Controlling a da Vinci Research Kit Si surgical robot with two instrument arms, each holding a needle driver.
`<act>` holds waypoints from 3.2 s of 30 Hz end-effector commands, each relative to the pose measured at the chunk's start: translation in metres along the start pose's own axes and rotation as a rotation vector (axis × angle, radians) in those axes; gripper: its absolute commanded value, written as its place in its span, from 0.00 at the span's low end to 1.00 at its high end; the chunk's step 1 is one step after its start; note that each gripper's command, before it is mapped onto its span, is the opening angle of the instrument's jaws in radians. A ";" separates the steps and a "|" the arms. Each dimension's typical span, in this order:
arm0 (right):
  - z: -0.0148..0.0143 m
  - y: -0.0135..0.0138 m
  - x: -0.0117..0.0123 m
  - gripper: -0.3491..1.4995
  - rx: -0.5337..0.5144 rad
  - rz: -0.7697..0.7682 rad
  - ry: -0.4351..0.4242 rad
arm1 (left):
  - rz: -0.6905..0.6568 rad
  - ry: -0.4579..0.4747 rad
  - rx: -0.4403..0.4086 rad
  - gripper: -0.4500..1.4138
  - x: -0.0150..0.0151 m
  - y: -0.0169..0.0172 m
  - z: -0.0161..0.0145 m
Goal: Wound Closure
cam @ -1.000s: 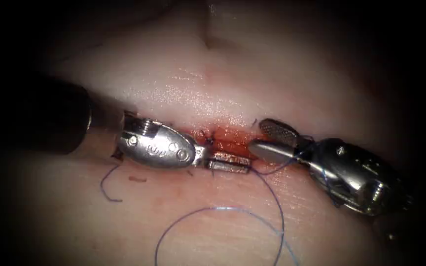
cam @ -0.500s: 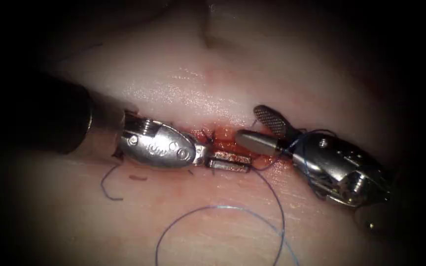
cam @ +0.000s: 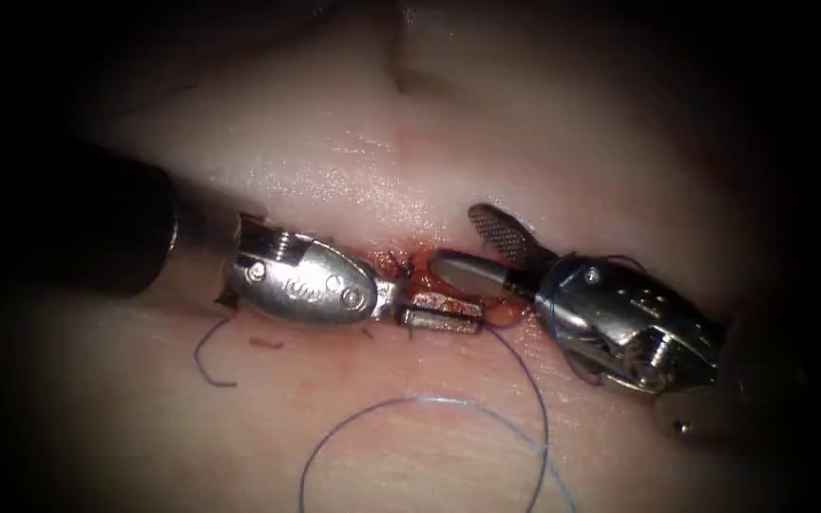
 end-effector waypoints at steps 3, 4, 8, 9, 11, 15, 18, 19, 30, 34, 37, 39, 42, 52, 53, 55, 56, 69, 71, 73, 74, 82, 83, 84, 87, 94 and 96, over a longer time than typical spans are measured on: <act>0.0001 -0.0004 -0.0009 0.30 0.007 0.001 -0.004 | 0.000 0.000 0.000 0.00 -0.0004 0.0006 0.0007; 0.0001 -0.0004 -0.0009 0.26 0.010 0.001 -0.005 | 0.000 0.000 0.000 0.00 -0.0004 0.0006 0.0007; 0.0000 -0.0006 -0.0009 0.00 0.032 -0.004 -0.011 | 0.000 0.001 -0.003 0.00 -0.0004 0.0006 0.0007; 0.0000 -0.0007 -0.0009 0.00 0.035 -0.004 -0.012 | 0.000 0.001 -0.003 0.00 -0.0004 0.0006 0.0007; -0.0001 -0.0007 -0.0009 0.00 0.042 -0.004 -0.014 | 0.000 0.001 -0.003 0.00 -0.0004 0.0006 0.0007; -0.0004 -0.0006 -0.0007 0.00 0.047 -0.002 -0.017 | -0.001 0.002 -0.005 0.00 -0.0003 0.0007 0.0008; -0.0008 -0.0006 -0.0004 0.00 0.051 0.000 -0.019 | -0.001 0.002 -0.004 0.00 -0.0003 0.0008 0.0008; -0.0010 -0.0006 -0.0002 0.00 0.052 0.007 -0.020 | -0.001 0.002 -0.004 0.00 -0.0003 0.0008 0.0007; -0.0056 -0.0026 0.0004 0.00 0.058 -0.117 -0.047 | -0.008 0.030 -0.047 0.00 0.0053 0.0001 -0.0016; -0.0062 -0.0026 -0.0002 0.00 0.061 -0.124 -0.061 | -0.018 0.055 -0.083 0.00 0.0088 0.0004 -0.0025; -0.0065 -0.0026 -0.0007 0.00 0.061 -0.129 -0.072 | -0.018 0.076 -0.113 0.00 0.0115 0.0008 -0.0030; -0.0067 -0.0027 -0.0011 0.00 0.060 -0.133 -0.077 | -0.009 0.086 -0.120 0.00 0.0133 0.0007 -0.0034; -0.0069 -0.0032 -0.0013 0.00 0.060 -0.133 -0.076 | 0.006 0.098 -0.126 0.00 0.0156 -0.0002 -0.0042; -0.0078 -0.0052 -0.0016 0.00 0.060 -0.131 -0.077 | 0.016 0.082 -0.092 0.00 0.0146 -0.0050 -0.0065; -0.0078 -0.0053 -0.0016 0.00 0.060 -0.131 -0.077 | 0.018 0.079 -0.088 0.00 0.0142 -0.0053 -0.0065; -0.0078 -0.0054 -0.0016 0.00 0.059 -0.131 -0.077 | 0.023 0.073 -0.080 0.00 0.0131 -0.0061 -0.0064; -0.0078 -0.0055 -0.0016 0.00 0.059 -0.130 -0.077 | 0.032 0.070 -0.076 0.00 0.0126 -0.0064 -0.0064; -0.0083 -0.0064 -0.0017 0.00 0.060 -0.141 -0.074 | 0.006 0.018 0.008 0.00 0.0078 -0.0166 -0.0067; -0.0083 -0.0065 -0.0018 0.00 0.061 -0.141 -0.072 | 0.001 0.009 0.023 0.00 0.0073 -0.0182 -0.0071; -0.0085 -0.0068 -0.0018 0.00 0.061 -0.146 -0.072 | -0.006 -0.007 0.047 0.00 0.0067 -0.0198 -0.0077; -0.0085 -0.0068 -0.0018 0.00 0.061 -0.146 -0.072 | -0.006 -0.007 0.047 0.00 0.0067 -0.0198 -0.0077; -0.0093 -0.0082 -0.0020 0.00 0.063 -0.151 -0.069 | -0.020 -0.027 0.118 0.00 0.0066 -0.0241 -0.0083; -0.0094 -0.0084 -0.0020 0.00 0.063 -0.156 -0.069 | -0.017 -0.030 0.123 0.00 0.0066 -0.0245 -0.0083; -0.0095 -0.0086 -0.0021 0.00 0.063 -0.156 -0.069 | -0.021 -0.031 0.130 0.00 0.0067 -0.0249 -0.0084; -0.0097 -0.0092 -0.0022 0.00 0.062 -0.163 -0.069 | -0.016 -0.021 0.157 0.00 0.0070 -0.0262 -0.0084; -0.0099 -0.0097 -0.0028 0.00 0.061 -0.172 -0.070 | -0.001 -0.018 0.198 0.00 0.0083 -0.0290 -0.0080; -0.0099 -0.0098 -0.0029 0.00 0.060 -0.173 -0.072 | -0.003 -0.013 0.204 0.00 0.0087 -0.0298 -0.0078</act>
